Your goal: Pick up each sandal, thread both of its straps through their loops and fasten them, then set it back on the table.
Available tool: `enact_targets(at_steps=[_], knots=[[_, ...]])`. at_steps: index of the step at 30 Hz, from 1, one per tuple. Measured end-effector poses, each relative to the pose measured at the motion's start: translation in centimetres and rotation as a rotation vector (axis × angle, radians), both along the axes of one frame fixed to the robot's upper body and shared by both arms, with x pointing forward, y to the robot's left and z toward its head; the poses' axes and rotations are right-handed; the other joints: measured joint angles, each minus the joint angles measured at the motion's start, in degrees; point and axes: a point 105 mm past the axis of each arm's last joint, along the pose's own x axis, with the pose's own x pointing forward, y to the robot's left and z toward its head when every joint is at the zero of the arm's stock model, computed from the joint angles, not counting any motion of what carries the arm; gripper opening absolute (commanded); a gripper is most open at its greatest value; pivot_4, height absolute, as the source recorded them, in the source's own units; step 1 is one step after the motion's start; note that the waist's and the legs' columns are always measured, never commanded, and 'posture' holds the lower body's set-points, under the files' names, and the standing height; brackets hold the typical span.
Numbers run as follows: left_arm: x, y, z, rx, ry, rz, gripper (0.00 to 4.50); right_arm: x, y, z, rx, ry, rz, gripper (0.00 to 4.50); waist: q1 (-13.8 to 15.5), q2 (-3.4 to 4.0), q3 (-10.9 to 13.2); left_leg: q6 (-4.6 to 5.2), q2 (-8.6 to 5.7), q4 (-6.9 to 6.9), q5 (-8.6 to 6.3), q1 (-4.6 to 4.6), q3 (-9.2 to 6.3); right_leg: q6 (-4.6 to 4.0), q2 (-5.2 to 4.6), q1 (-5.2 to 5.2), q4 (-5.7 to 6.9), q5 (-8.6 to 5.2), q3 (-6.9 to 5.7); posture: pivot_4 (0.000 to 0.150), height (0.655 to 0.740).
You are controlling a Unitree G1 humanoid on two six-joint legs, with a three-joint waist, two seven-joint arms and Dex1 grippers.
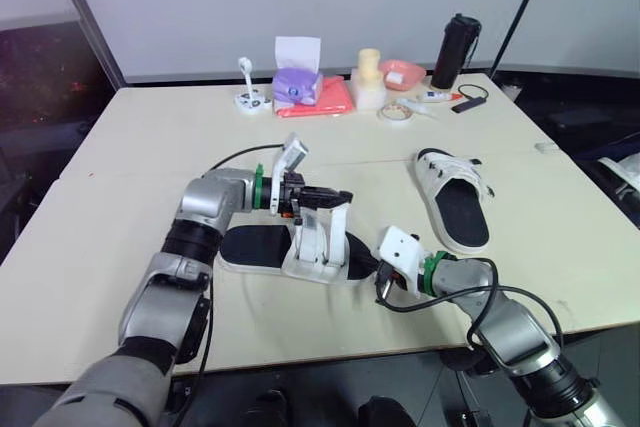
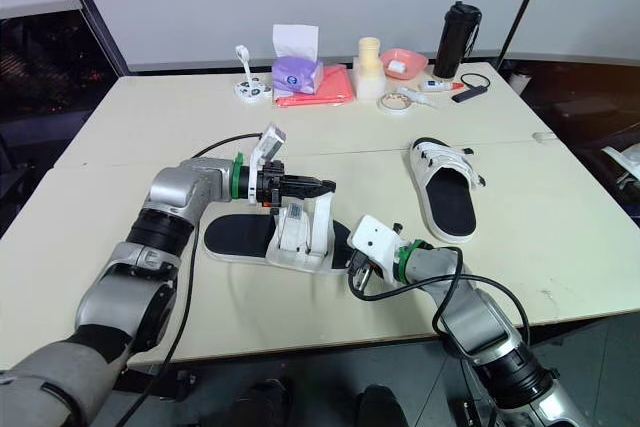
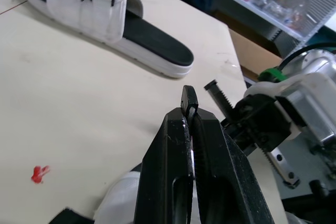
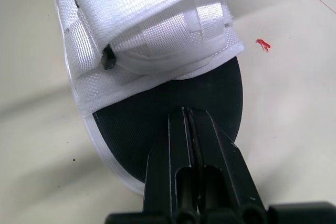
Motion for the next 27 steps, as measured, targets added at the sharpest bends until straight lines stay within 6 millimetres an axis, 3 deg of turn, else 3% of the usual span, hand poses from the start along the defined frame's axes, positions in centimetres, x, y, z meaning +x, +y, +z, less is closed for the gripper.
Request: enact_targets(at_steps=[19, 22, 27], knots=[[1.8, 0.2, -3.5, 0.073, 0.038, 0.162, 0.07, -0.1, -0.2, -0.2, -0.002, 0.013, -0.008, 0.00, 0.1, 0.01, 0.0, 0.00, -0.02, 0.12, 0.00, 0.01, 0.00, 0.01, 0.00, 0.07, 0.02, 0.01, -0.02, 0.150, 0.7400], [1.8, 0.4, -3.6, 0.093, 0.044, 0.166, 0.95, -0.1, -0.1, -0.2, -0.001, 0.013, -0.007, 0.00, 0.0, 0.01, 0.0, 0.00, -0.02, 0.14, 0.00, 0.01, 0.00, 0.02, 0.00, 0.08, 0.02, 0.01, -0.02, 0.150, 0.7400], [1.5, 1.5, -4.3, 0.130, 0.080, 0.162, 3.39, -0.2, -0.1, -0.2, 0.000, 0.011, -0.007, 0.00, 0.0, 0.01, 0.0, 0.00, -0.02, 0.13, -0.01, 0.00, 0.00, 0.03, 0.00, 0.07, 0.02, 0.01, -0.01, 0.150, 0.7400]])
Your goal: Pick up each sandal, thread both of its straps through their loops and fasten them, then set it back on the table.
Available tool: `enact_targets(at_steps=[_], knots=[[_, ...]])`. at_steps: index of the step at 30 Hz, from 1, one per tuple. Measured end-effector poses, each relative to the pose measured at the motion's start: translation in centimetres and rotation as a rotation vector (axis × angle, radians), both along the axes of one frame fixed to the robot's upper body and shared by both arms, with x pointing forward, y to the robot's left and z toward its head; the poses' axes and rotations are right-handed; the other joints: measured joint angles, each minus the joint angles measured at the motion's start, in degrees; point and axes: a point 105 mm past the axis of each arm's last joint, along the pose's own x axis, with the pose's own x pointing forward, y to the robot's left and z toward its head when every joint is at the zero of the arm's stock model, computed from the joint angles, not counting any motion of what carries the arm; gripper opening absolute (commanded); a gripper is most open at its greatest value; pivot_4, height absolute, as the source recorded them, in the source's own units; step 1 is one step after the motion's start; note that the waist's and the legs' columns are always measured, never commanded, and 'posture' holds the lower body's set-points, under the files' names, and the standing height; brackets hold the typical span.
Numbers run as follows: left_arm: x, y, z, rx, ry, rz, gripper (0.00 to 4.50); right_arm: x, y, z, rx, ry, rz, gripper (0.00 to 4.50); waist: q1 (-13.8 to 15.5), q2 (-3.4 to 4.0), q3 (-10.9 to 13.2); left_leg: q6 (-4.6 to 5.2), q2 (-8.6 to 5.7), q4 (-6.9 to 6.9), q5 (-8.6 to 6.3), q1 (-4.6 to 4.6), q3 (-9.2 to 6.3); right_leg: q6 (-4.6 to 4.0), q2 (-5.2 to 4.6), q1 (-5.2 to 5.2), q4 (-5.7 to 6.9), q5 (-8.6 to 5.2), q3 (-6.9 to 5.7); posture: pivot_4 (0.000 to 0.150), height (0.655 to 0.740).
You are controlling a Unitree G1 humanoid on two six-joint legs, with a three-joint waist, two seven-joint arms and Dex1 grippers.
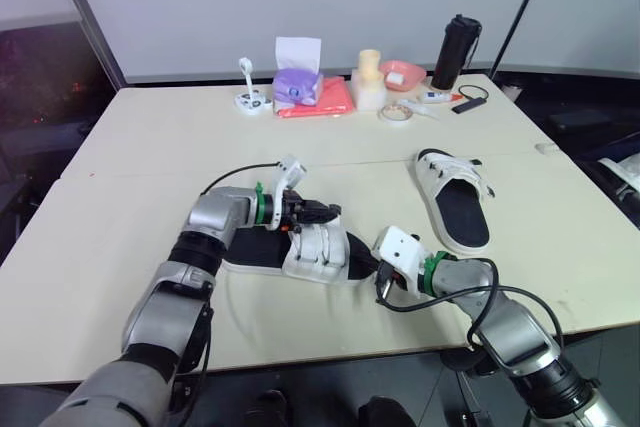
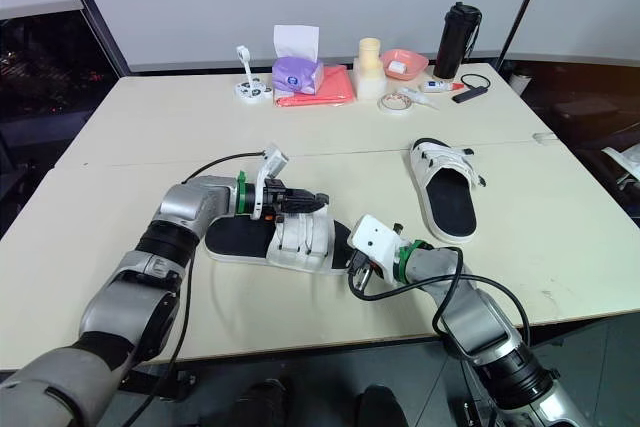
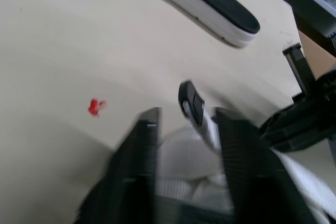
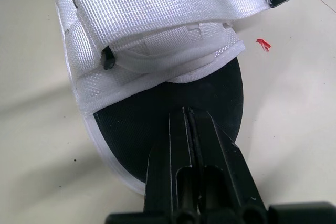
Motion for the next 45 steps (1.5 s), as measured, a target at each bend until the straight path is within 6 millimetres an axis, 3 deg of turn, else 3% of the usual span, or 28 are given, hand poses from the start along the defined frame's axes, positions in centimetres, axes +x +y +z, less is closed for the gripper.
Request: enact_targets(at_steps=[2, 3, 8, 12, 16, 19, 26, 34, 45], knots=[[-0.1, 0.2, -0.2, 0.010, 0.004, 0.001, 4.30, 0.0, 0.0, 0.0, -0.001, 0.000, -0.002, 0.00, 0.0, 0.00, 0.0, 0.00, 0.00, 0.01, 0.00, 0.00, 0.00, 0.00, 0.00, 0.01, 0.01, 0.00, 0.00, 0.150, 0.7400], [0.0, 0.3, -0.3, 0.015, 0.005, 0.013, 4.41, 0.0, 0.0, 0.0, -0.001, 0.000, -0.003, 0.00, 0.0, 0.00, 0.0, 0.00, 0.00, 0.01, 0.00, 0.00, 0.00, 0.00, 0.00, 0.01, 0.01, 0.00, 0.00, 0.150, 0.7400], [1.8, 0.5, 0.7, -0.033, -0.050, 0.131, 4.41, 0.1, -0.1, 0.1, -0.001, -0.003, -0.003, 0.00, 0.1, -0.01, 0.0, 0.00, 0.00, 0.02, 0.00, 0.00, -0.02, 0.00, -0.01, 0.00, 0.01, 0.00, -0.01, 0.150, 0.7400], [2.7, -1.2, 4.2, -0.161, -0.157, 0.132, 4.41, 0.1, 0.0, 0.2, -0.002, -0.006, 0.001, 0.00, 0.1, -0.02, 0.0, 0.00, -0.01, 0.03, 0.00, -0.01, -0.01, 0.01, -0.02, 0.01, 0.01, 0.01, -0.02, 0.150, 0.7400], [2.0, -2.7, 6.7, -0.240, -0.184, 0.023, 4.41, 0.1, 0.1, 0.2, -0.003, -0.006, 0.004, 0.00, -0.2, 0.00, 0.0, 0.00, -0.01, 0.01, 0.00, -0.01, 0.02, 0.02, -0.02, 0.00, 0.01, 0.00, -0.02, 0.150, 0.7400], [1.5, -3.0, 6.1, -0.234, -0.159, -0.025, 3.61, 0.1, 0.1, 0.1, -0.003, -0.004, 0.004, 0.00, -0.1, 0.01, 0.0, 0.00, -0.02, 0.02, 0.00, 0.00, 0.02, 0.02, -0.01, 0.01, 0.02, 0.01, -0.02, 0.150, 0.7400], [0.7, -3.5, 4.1, -0.119, -0.151, -0.126, 0.14, 0.1, 0.0, 0.0, -0.002, -0.002, 0.000, 0.00, 0.0, 0.00, 0.0, 0.00, -0.02, 0.04, 0.00, -0.01, 0.02, 0.05, -0.01, 0.02, 0.02, 0.02, -0.01, 0.150, 0.7400], [0.9, -3.1, 1.0, 0.080, -0.212, -0.153, 0.02, 0.0, 0.0, 0.0, 0.000, -0.005, -0.006, 0.00, 0.0, 0.00, 0.0, 0.00, -0.02, 0.05, 0.00, -0.01, 0.01, 0.05, -0.01, 0.02, 0.02, 0.02, -0.02, 0.150, 0.7400], [0.8, -2.5, -0.6, 0.355, -0.406, -0.320, 0.02, 0.1, 0.0, 0.0, 0.001, -0.006, -0.009, 0.00, 0.0, 0.02, -0.1, 0.01, -0.02, 0.05, 0.00, 0.02, 0.02, 0.06, -0.01, 0.08, 0.02, 0.02, -0.02, 0.150, 0.7400]])
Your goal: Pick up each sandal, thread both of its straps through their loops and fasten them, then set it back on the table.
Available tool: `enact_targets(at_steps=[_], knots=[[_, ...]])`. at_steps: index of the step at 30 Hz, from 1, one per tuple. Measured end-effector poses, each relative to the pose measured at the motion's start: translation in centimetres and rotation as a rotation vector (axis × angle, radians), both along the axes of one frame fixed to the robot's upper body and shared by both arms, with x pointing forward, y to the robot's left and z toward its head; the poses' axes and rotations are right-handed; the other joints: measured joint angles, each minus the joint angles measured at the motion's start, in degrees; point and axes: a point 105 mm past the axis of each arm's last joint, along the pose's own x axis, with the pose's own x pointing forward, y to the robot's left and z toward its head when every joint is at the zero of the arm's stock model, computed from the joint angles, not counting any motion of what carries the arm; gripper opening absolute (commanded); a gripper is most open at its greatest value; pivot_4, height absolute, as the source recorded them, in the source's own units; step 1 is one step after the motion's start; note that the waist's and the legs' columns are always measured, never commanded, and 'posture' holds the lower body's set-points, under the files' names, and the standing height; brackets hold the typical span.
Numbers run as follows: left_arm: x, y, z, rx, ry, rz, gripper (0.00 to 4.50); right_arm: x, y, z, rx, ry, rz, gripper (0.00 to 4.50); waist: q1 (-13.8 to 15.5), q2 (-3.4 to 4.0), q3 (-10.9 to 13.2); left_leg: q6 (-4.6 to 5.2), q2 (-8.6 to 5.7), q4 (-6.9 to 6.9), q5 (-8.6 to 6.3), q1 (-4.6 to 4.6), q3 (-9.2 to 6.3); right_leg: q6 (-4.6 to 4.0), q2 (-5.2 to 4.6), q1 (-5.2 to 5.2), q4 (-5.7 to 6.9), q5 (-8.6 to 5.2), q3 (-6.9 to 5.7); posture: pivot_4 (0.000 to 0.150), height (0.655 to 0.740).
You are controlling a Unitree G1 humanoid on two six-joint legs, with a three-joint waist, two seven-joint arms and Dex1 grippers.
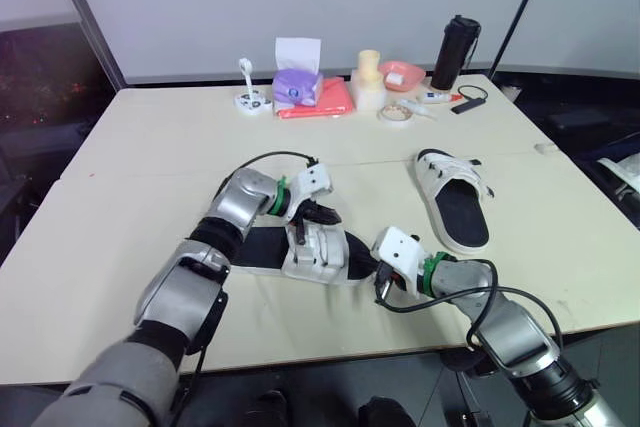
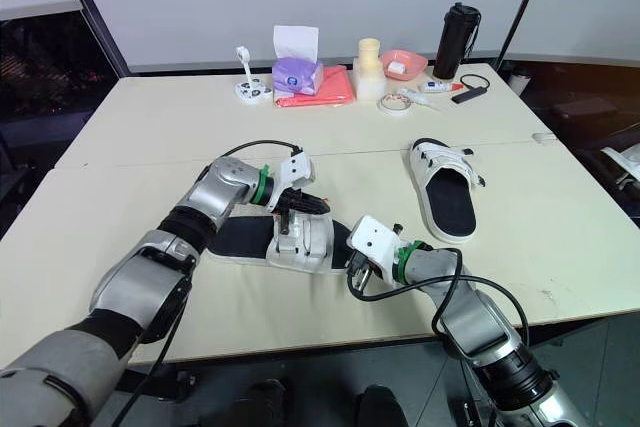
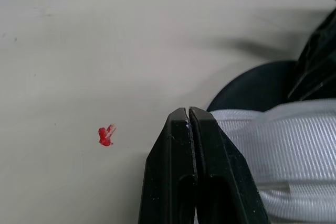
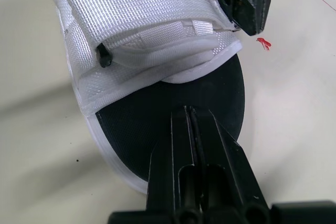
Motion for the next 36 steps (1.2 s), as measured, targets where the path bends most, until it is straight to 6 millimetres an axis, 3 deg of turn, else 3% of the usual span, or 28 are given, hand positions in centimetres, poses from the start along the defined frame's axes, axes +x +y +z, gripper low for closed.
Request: enact_targets(at_steps=[4, 10, 16, 19, 22, 25, 28, 35, 36], knots=[[0.3, 0.2, 0.2, 0.004, 0.027, 0.015, 0.02, 0.1, 0.0, 0.1, -0.001, -0.002, 0.001, 0.00, -0.1, 0.00, 0.0, 0.01, 0.00, 0.00, 0.00, 0.01, 0.00, 0.01, 0.00, 0.01, 0.00, -0.01, -0.01, 0.150, 0.7400], [2.3, 1.2, 0.5, -0.156, 0.137, 0.268, 0.02, 0.2, 0.0, 0.2, -0.002, -0.005, 0.002, 0.00, -0.1, -0.05, 0.0, 0.03, -0.02, 0.23, -0.01, -0.03, -0.04, 0.29, 0.00, -0.01, 0.22, -0.17, -0.02, 0.150, 0.7400], [3.2, 2.2, 4.8, -0.384, 0.090, 0.293, 0.02, 0.3, 0.1, 0.2, -0.003, -0.006, 0.002, 0.00, -0.1, -0.09, 0.1, 0.02, -0.03, 0.32, -0.02, -0.04, -0.04, 0.14, -0.01, -0.06, 0.40, -0.08, -0.01, 0.150, 0.7400], [3.0, 4.0, 6.1, -0.388, -0.031, 0.254, 0.02, 0.4, 0.2, 0.3, -0.004, -0.006, 0.009, 0.00, -0.3, -0.08, 0.0, 0.00, -0.03, 0.31, -0.03, -0.03, -0.01, 0.11, -0.03, -0.18, 0.60, -0.07, 0.03, 0.150, 0.7400], [2.3, 6.7, 5.2, -0.355, -0.099, 0.241, 0.02, 0.3, 0.3, 0.2, -0.006, -0.001, 0.016, 0.00, -0.3, -0.03, 0.0, -0.01, -0.02, 0.30, -0.03, 0.00, -0.02, 0.09, -0.03, -0.17, 0.64, -0.07, 0.04, 0.150, 0.7400], [0.6, 9.2, 1.8, -0.269, -0.135, 0.216, 0.02, 0.4, 0.3, 0.2, -0.007, -0.003, 0.015, 0.00, -0.2, -0.02, 0.0, -0.01, -0.01, 0.31, -0.03, 0.02, -0.02, 0.05, -0.03, -0.17, 0.64, -0.05, 0.06, 0.150, 0.7400], [-0.8, 10.4, -0.4, -0.236, -0.114, 0.210, 0.90, 0.5, 0.0, 0.2, -0.006, 0.000, 0.006, 0.00, 0.0, -0.09, 0.0, -0.01, 0.00, 0.36, -0.03, 0.00, -0.06, 0.01, -0.01, -0.18, 0.64, -0.04, 0.05, 0.150, 0.7400], [-2.1, 10.6, 1.7, -0.184, -0.360, 0.047, 4.48, 0.1, -0.1, 0.8, 0.010, 0.010, -0.012, 0.00, 0.1, -0.01, 0.0, -0.02, 0.01, 0.28, -0.05, -0.06, -0.05, -0.01, -0.12, -0.26, 0.62, -0.06, 0.06, 0.150, 0.7400], [-2.3, 10.5, 1.5, -0.177, -0.388, 0.023, 4.48, -0.1, -0.2, 0.9, 0.016, 0.018, -0.016, 0.00, 0.2, 0.00, 0.0, -0.02, 0.00, 0.27, -0.06, -0.13, -0.05, 0.00, -0.12, -0.32, 0.61, -0.06, 0.06, 0.150, 0.7400]])
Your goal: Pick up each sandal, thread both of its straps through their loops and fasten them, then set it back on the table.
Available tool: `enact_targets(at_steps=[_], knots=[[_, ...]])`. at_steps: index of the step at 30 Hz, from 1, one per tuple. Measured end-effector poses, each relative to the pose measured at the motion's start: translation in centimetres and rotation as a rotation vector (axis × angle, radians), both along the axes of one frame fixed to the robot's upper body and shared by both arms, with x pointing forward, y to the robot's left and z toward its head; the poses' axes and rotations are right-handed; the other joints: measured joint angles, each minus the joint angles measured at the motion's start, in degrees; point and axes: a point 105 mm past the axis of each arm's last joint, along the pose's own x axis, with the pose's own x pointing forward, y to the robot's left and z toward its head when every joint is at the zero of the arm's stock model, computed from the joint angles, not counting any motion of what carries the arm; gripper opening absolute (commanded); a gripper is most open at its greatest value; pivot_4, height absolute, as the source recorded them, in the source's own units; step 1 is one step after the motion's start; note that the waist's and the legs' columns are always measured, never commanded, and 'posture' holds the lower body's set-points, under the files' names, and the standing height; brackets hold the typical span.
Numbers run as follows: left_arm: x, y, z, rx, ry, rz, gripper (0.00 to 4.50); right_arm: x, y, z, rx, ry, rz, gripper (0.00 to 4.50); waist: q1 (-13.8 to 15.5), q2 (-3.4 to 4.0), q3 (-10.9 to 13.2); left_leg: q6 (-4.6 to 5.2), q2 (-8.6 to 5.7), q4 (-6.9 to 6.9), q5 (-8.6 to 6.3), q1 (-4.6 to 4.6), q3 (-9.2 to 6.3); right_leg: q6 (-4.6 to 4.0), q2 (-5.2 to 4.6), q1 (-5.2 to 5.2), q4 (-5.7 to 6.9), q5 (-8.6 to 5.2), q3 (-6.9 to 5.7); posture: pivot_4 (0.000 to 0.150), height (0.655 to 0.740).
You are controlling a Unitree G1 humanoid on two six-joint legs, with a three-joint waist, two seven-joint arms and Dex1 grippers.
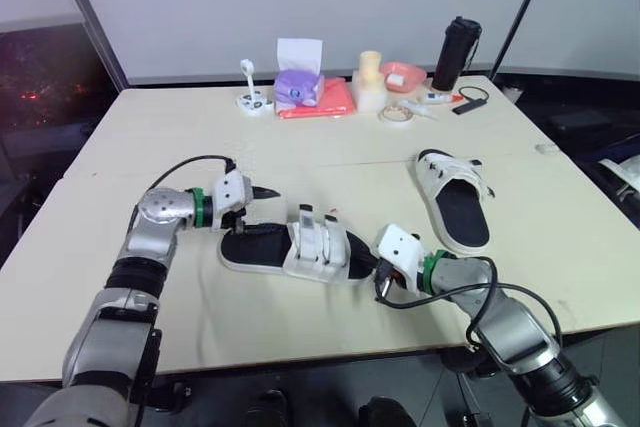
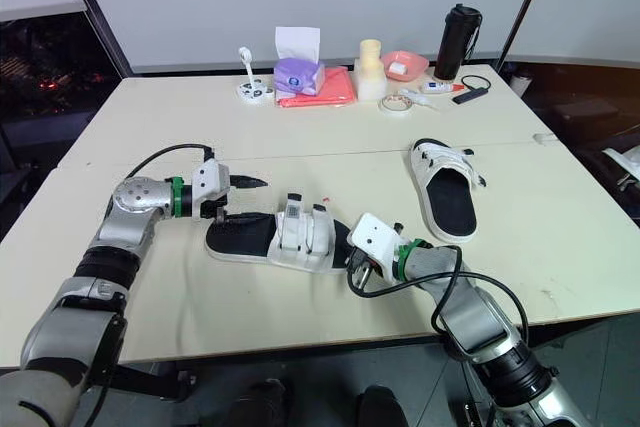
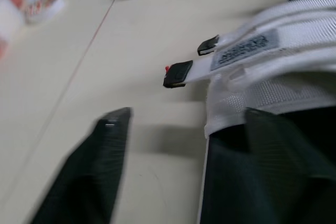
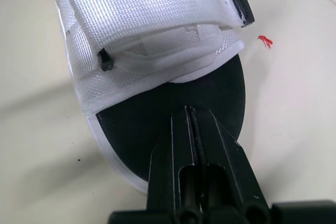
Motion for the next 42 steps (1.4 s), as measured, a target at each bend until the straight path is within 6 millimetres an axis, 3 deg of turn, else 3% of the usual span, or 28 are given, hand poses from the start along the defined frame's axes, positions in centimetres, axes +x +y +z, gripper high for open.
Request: enact_targets(at_steps=[5, 12, 20, 35, 38, 42], knots=[[-1.0, -0.5, -0.6, 0.076, -0.125, -0.107, 4.48, -1.7, 0.0, 0.9, 0.058, 0.065, 0.002, 0.00, 0.0, 0.00, 0.0, 0.01, -0.07, 0.11, 0.00, -0.59, -0.02, 0.01, 0.00, -0.53, 0.08, 0.01, 0.00, 0.150, 0.7400], [-1.9, -1.3, -0.8, 0.173, -0.302, -0.244, 4.48, -3.7, 0.4, 6.3, 0.221, 0.033, 0.025, 0.00, -0.1, 0.04, 0.1, 0.01, -0.08, 0.24, 0.02, -0.90, -0.01, 0.00, 0.02, -0.86, 0.23, 0.04, -0.02, 0.150, 0.7400], [-1.8, -3.5, -0.2, 0.140, -0.514, -0.276, 4.48, -4.0, -0.5, 9.3, 0.252, -0.025, 0.000, 0.00, 0.0, 0.03, 0.1, 0.02, -0.11, 0.28, 0.02, -0.90, 0.00, 0.03, 0.01, -0.84, 0.24, 0.04, -0.02, 0.150, 0.7400], [-2.4, -7.6, -1.1, 0.158, -0.769, -0.376, 4.48, -3.7, -0.9, 9.5, 0.196, -0.057, -0.027, 0.00, 0.0, 0.01, 0.1, 0.02, -0.17, 0.34, 0.03, -0.90, 0.03, 0.11, 0.02, -0.82, 0.32, 0.05, -0.03, 0.150, 0.7400], [-2.4, -8.0, -1.3, 0.170, -0.799, -0.388, 3.70, -3.7, -0.9, 9.5, 0.195, -0.060, -0.030, 0.00, 0.0, 0.01, 0.1, 0.02, -0.18, 0.35, 0.03, -0.90, 0.03, 0.12, 0.02, -0.82, 0.32, 0.05, -0.03, 0.150, 0.7400], [-2.5, -8.0, -2.1, 0.196, -0.829, -0.412, 1.65, -3.7, -0.9, 9.5, 0.193, -0.067, -0.033, 0.00, 0.0, 0.01, 0.1, 0.02, -0.18, 0.35, 0.03, -0.90, 0.03, 0.14, 0.02, -0.82, 0.34, 0.04, -0.03, 0.150, 0.7400]])
